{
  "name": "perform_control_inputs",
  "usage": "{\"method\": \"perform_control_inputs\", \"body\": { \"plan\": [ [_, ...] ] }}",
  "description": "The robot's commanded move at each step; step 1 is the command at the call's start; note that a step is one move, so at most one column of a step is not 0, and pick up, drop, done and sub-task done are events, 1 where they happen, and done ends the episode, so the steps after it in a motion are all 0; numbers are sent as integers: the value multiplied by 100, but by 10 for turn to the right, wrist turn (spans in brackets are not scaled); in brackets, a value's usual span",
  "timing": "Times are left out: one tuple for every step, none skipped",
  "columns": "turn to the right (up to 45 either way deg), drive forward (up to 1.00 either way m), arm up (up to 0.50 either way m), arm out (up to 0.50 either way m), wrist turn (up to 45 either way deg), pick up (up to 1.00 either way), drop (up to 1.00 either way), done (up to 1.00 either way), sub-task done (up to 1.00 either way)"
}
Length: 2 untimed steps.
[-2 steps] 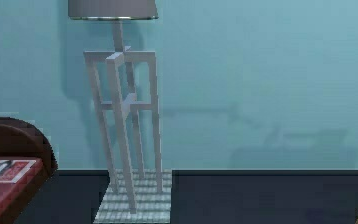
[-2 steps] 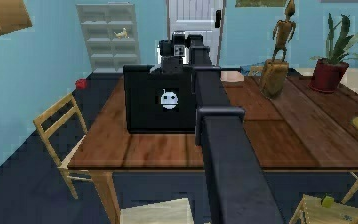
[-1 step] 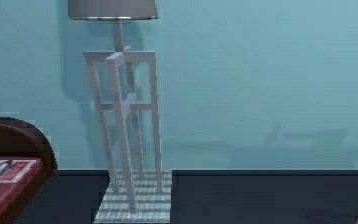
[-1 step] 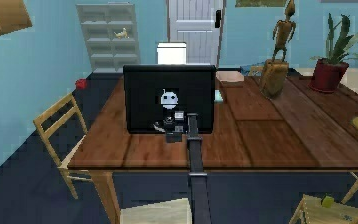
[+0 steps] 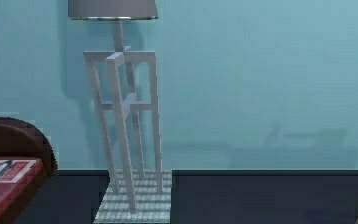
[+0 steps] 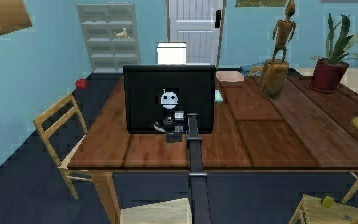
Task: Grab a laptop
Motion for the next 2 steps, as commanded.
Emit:
{"method": "perform_control_inputs", "body": {
  "plan": [
    [0,0,10,0,0,0,0,0,0],
    [0,0,0,0,0,0,0,100,0]
  ]
}}
